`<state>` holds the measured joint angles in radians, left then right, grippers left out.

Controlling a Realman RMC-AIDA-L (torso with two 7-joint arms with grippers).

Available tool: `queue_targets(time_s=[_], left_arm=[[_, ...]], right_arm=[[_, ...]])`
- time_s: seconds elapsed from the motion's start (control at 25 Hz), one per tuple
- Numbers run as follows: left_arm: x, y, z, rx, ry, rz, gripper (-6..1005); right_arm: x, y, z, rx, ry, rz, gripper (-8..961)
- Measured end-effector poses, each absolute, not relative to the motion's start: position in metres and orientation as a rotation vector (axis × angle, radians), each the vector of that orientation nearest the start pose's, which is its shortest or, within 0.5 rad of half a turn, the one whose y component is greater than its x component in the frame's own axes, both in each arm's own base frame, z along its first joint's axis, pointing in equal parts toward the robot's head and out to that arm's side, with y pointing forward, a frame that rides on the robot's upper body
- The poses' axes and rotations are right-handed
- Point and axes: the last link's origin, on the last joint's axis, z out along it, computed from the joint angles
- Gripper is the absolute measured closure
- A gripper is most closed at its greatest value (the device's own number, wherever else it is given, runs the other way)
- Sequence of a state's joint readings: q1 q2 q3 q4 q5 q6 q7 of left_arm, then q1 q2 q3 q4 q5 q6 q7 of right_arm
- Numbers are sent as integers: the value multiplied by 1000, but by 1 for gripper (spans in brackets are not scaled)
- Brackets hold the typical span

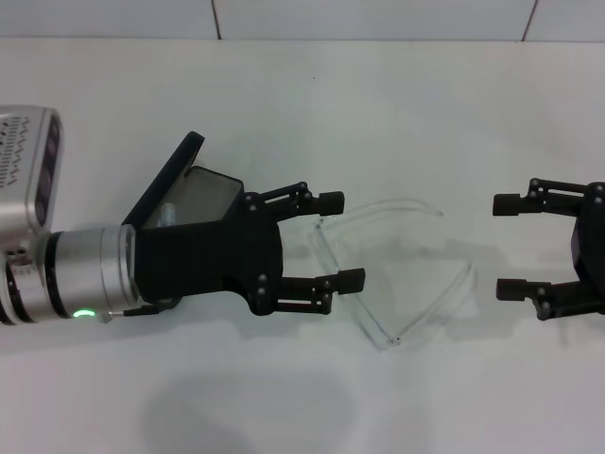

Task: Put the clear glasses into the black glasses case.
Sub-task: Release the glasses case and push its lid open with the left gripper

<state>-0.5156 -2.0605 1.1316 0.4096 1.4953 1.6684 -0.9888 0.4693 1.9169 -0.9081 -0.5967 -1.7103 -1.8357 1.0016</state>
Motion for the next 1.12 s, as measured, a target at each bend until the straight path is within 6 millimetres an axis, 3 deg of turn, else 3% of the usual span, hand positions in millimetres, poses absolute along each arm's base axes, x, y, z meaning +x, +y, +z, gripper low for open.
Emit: queue_targets(time_s=[0.48,0.6,0.76,0.92,1.12], left_arm=[[-223,290,-42,-2819,-253,-1144,111],[-220,298,-31,-2801,-306,-1153,112],[-219,317,3,-2756,-435,-1118,112],[-221,339,33,-2703,-586,-915,111],[-234,350,40,-2624,-759,-564,116]], right_arm=[[258,296,45,-2849,-28,899,115],[259,296,45,-2849,-28,898,115],[259,296,46,-2848,-28,894,115],[260,297,47,-2848,-28,891,114],[261,296,47,-2847,-22,889,114]])
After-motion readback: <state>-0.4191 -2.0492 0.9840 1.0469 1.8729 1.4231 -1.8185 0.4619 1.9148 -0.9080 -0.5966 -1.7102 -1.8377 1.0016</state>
